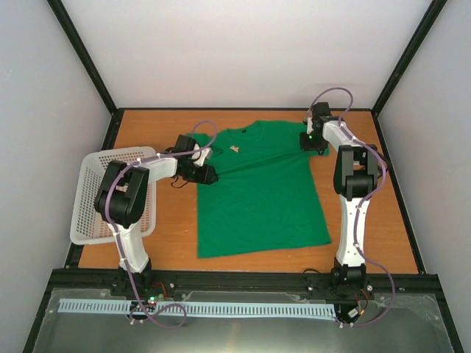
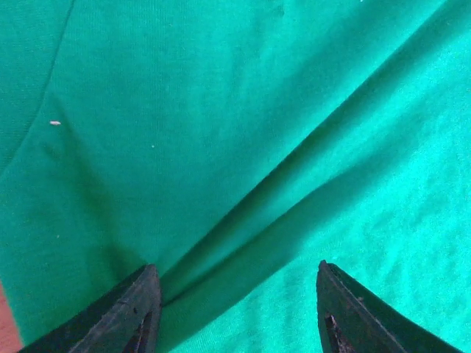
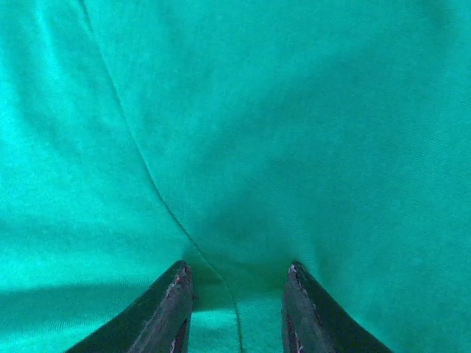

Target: Pin the brooch onto the clothing

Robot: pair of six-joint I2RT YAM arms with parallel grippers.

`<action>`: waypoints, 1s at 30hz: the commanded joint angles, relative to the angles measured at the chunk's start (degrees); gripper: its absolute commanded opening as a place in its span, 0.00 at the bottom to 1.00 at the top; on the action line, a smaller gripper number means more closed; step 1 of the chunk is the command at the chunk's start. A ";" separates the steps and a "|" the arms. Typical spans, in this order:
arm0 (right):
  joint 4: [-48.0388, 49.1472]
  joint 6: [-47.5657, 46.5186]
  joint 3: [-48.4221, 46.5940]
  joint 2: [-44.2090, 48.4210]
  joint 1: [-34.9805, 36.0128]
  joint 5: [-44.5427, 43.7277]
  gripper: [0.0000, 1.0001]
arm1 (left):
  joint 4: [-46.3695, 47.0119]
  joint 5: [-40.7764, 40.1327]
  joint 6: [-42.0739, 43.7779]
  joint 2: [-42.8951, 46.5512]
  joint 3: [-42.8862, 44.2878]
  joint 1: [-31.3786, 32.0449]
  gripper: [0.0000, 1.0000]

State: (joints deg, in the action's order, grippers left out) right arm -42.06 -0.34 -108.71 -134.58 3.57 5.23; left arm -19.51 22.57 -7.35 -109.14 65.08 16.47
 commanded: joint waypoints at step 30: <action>3.81 17.38 -30.18 -18.73 14.62 19.63 0.40 | -4.57 2.35 -4.28 -13.46 15.84 -8.12 0.62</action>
State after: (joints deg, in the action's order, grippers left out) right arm -29.80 20.18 -132.38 -149.60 18.33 34.98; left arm -21.37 26.33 -9.58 -123.13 84.82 9.23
